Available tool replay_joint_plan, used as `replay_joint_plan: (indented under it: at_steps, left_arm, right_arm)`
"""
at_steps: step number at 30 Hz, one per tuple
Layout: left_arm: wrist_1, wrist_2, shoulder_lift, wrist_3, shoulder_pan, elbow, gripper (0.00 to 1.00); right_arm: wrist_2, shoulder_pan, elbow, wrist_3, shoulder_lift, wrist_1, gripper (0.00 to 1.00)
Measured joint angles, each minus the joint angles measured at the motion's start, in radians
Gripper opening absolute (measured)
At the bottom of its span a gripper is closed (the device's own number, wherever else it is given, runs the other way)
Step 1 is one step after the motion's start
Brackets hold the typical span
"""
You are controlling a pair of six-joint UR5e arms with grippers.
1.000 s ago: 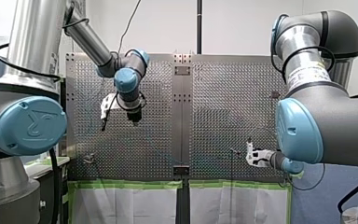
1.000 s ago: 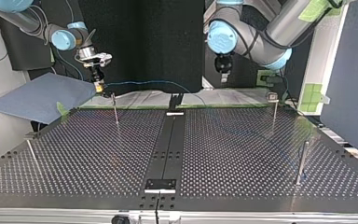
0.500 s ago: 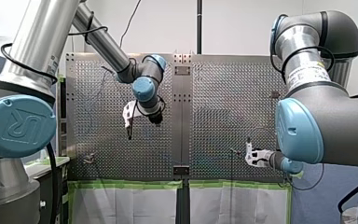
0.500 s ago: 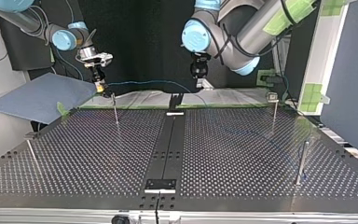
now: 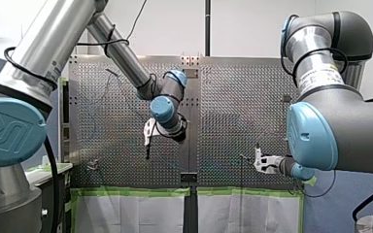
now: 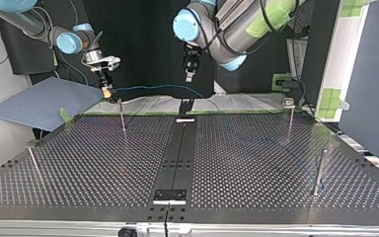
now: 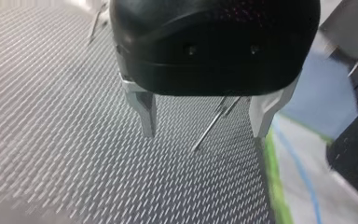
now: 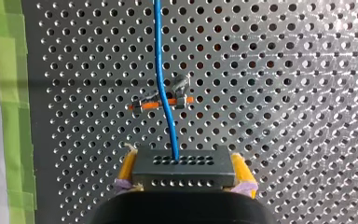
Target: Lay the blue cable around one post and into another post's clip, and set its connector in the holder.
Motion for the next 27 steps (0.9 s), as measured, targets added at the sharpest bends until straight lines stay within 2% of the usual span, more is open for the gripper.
replay_joint_plan:
  at_steps: [4,11,15,21,27]
  left_arm:
    - [0.035,0.03,-0.035,0.029,-0.026,0.018,1.0]
    - [0.096,0.038,-0.096,0.087,-0.013,0.075,1.0]
    - [0.131,0.032,-0.131,0.117,0.001,0.11,1.0]
    - [0.181,0.026,-0.181,0.118,0.042,0.158,1.0]
    - [0.234,0.024,-0.234,0.15,0.067,0.161,1.0]
  right_arm:
    - [0.0,0.003,-0.004,-0.004,0.0,0.007,0.0]
    - [0.001,0.009,-0.007,-0.012,0.0,0.018,0.0]
    - [0.002,0.011,-0.011,-0.012,0.0,0.021,0.0]
    - [0.002,0.011,-0.016,-0.014,0.0,0.027,0.0]
    - [0.002,0.004,-0.016,-0.016,0.0,0.03,0.0]
